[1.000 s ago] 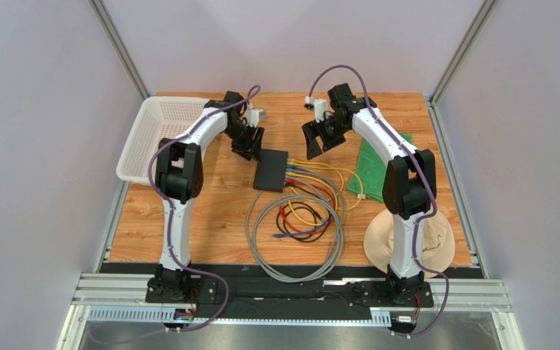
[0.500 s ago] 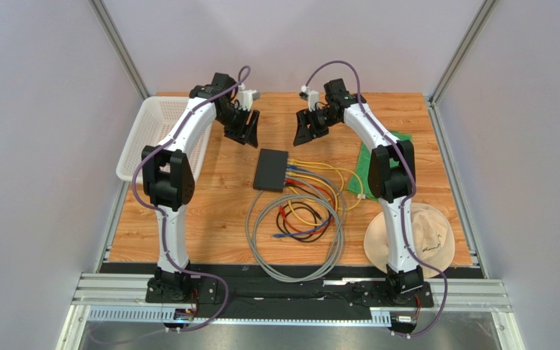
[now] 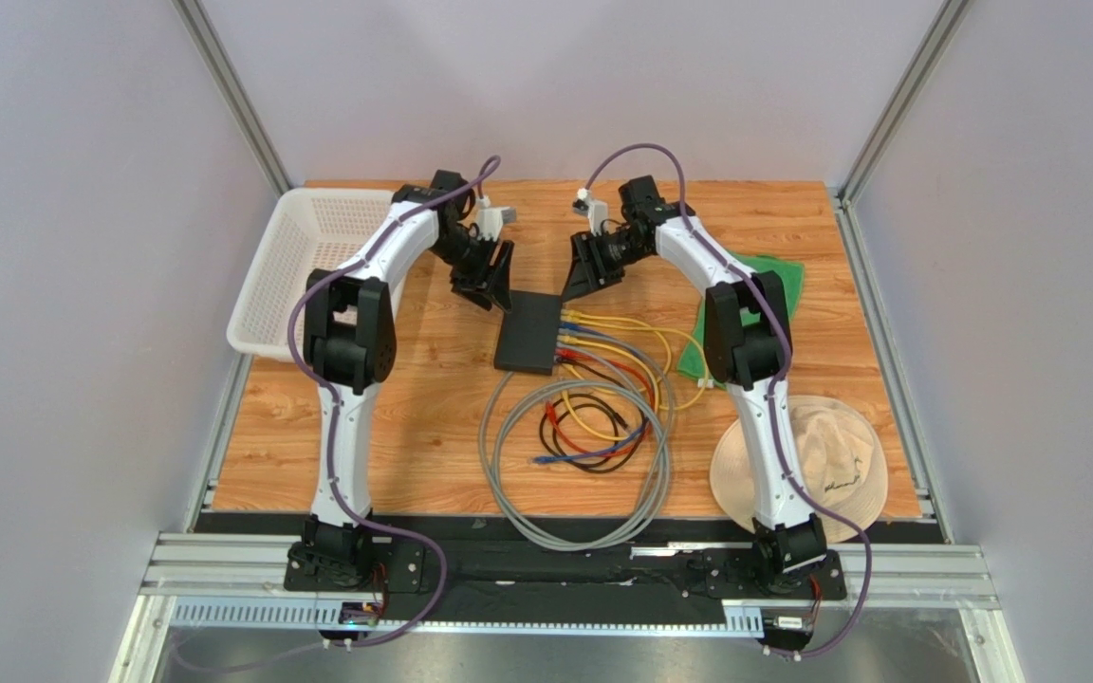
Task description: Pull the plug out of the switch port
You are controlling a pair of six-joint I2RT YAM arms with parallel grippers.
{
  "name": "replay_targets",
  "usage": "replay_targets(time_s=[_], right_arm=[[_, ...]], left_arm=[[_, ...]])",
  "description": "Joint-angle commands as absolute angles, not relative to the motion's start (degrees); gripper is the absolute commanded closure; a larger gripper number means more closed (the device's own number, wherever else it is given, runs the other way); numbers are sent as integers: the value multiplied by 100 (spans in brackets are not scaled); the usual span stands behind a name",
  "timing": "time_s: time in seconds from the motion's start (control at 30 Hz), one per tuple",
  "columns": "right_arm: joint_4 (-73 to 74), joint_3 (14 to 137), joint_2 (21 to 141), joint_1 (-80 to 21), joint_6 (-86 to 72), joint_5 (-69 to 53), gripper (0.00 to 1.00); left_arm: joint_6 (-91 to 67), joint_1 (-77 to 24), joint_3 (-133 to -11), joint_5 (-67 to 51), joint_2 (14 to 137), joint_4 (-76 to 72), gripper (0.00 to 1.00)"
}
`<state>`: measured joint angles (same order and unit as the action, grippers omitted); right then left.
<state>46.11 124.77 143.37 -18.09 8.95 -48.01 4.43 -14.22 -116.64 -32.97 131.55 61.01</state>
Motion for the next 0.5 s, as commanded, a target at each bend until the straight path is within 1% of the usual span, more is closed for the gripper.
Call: replay_targets(time_s=[0.0,0.23,0.47], right_arm=[[4535,12410,14317,-1916,1125,-5027,45],[4719,12165,14388,-1995,1265,-5177,47],[4763,11585,14089,-2048,1345,-5115,47]], left_arm=[[659,-1441,-11892,-3472,13254,6170,40],[685,-1573,-11716,-3402,13306,6196,41],[729,-1608,-11672,-3366,13438,6319,44]])
